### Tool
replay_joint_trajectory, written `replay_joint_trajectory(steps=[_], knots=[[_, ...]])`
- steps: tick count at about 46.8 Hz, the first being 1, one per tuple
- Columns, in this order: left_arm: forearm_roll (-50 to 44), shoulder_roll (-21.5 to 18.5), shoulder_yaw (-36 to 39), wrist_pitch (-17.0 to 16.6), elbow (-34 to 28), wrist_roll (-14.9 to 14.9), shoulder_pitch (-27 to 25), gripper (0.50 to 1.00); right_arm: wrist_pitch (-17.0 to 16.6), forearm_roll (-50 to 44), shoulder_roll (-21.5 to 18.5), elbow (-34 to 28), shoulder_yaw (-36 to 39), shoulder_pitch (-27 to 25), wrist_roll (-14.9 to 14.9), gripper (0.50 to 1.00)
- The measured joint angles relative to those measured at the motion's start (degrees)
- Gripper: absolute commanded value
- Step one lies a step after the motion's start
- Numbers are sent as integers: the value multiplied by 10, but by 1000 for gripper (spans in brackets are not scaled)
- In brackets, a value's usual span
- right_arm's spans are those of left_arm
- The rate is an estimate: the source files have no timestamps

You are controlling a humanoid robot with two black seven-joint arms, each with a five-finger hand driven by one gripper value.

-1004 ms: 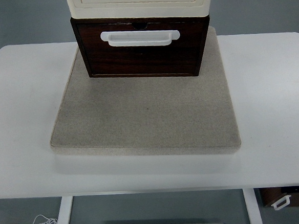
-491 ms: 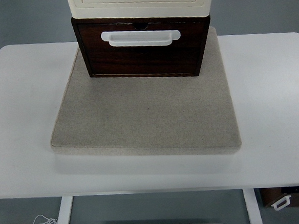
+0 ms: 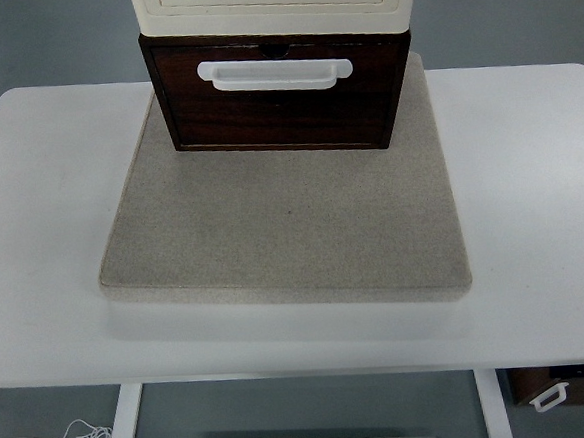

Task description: Close the drawer under the combination cabinet

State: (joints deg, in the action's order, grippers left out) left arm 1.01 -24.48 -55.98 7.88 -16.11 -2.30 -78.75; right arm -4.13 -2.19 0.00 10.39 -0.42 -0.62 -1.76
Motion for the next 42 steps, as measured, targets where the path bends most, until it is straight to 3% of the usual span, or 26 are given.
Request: replay_joint_trajectory(steps=[21, 42], knots=[[-165, 41, -5, 2, 0, 5, 119, 999, -6, 1, 0, 0, 5, 0, 0, 952], [-213, 86, -5, 50, -1, -3, 190, 999, -7, 2, 0, 4, 4, -1, -5, 952]])
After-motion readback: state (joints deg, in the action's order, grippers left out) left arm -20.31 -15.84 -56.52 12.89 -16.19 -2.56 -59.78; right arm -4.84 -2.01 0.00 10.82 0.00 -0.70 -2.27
